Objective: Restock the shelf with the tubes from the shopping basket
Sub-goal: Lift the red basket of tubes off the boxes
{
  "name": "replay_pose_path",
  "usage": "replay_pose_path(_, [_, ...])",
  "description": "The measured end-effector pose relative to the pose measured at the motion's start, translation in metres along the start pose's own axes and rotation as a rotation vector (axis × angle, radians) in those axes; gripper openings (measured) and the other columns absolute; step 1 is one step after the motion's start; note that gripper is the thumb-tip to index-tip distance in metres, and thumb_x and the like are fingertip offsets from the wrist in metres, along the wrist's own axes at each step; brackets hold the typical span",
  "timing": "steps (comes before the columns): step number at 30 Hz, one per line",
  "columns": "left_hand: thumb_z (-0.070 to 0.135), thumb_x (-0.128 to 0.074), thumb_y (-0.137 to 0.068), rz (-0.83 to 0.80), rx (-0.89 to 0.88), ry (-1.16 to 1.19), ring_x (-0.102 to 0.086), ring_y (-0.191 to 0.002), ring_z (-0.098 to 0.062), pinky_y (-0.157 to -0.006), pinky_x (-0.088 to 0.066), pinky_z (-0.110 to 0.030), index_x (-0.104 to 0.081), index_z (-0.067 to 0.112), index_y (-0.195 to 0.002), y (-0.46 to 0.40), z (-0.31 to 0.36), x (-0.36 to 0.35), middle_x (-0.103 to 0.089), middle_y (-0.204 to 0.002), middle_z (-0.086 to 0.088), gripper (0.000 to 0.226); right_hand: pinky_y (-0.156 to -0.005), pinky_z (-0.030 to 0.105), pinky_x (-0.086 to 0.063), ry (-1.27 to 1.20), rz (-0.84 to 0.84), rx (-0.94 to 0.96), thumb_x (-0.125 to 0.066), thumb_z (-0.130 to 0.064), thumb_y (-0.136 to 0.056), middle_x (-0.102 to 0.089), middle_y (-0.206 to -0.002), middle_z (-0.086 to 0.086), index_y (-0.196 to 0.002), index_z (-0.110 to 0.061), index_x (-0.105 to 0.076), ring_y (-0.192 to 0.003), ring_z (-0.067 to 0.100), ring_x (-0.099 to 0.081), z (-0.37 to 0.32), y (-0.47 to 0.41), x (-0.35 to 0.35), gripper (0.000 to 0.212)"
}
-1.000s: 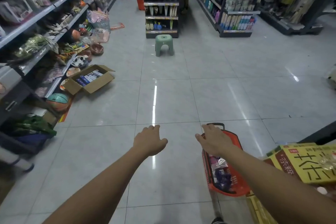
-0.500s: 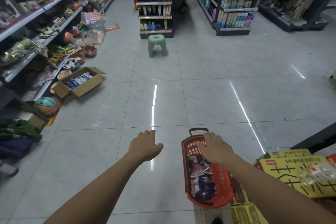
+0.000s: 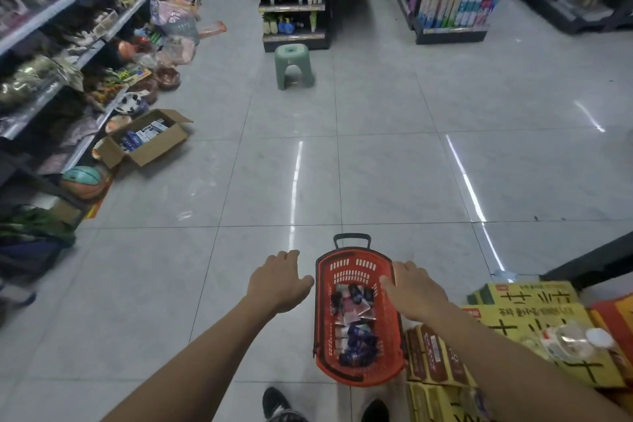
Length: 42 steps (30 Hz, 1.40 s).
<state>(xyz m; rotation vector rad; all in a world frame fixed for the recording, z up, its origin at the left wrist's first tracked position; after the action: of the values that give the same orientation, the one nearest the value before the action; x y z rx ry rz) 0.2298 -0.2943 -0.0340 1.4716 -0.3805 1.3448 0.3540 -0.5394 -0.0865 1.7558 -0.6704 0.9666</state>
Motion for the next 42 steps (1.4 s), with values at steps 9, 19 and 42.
replay_pose_path(9, [0.052, -0.039, -0.099, -0.061, 0.011, 0.05, -0.043, -0.142, -0.024, -0.108, -0.046, -0.047, -0.031, 0.021, -0.16, -0.047, -0.011, -0.011, -0.041, -0.161, -0.004, 0.069, -0.096, 0.047, -0.051, -0.013, -0.069, -0.066, -0.029, -0.062, -0.098, -0.053, -0.134, 0.005, -0.141, -0.023, -0.044, -0.118, 0.025, -0.052, -0.002, -0.038, -0.011, 0.06])
replay_pose_path(19, [0.056, -0.037, -0.101, -0.147, 0.015, 0.204, -0.048, -0.14, -0.024, -0.11, -0.046, -0.049, -0.038, 0.021, -0.157, -0.108, -0.001, -0.033, -0.045, -0.159, -0.006, 0.066, -0.1, 0.045, -0.049, -0.094, -0.103, -0.158, -0.034, -0.057, -0.102, -0.05, -0.143, 0.007, -0.146, -0.021, -0.042, -0.127, 0.025, -0.051, 0.008, -0.084, -0.019, 0.058])
replay_pose_path(42, [0.042, -0.061, -0.094, -0.431, 0.414, 0.398, -0.06, -0.123, -0.03, -0.097, -0.048, -0.041, -0.048, 0.013, -0.147, -0.285, -0.03, -0.355, -0.058, -0.141, -0.011, 0.062, -0.083, 0.028, -0.039, -0.458, -0.425, -0.56, -0.057, -0.031, -0.099, -0.062, -0.122, 0.01, -0.141, -0.01, -0.051, -0.108, 0.027, -0.058, 0.145, -0.29, -0.272, 0.047])
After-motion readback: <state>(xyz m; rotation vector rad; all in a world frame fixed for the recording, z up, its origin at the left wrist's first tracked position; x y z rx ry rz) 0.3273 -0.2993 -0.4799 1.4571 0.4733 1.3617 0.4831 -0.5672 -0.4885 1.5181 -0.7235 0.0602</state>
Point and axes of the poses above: each hand's wrist, its own y-axis away from the middle knuckle, its own x-axis out of the back of the hand, z = x × y, the point moved 1 cm from there along -y, towards the middle knuckle
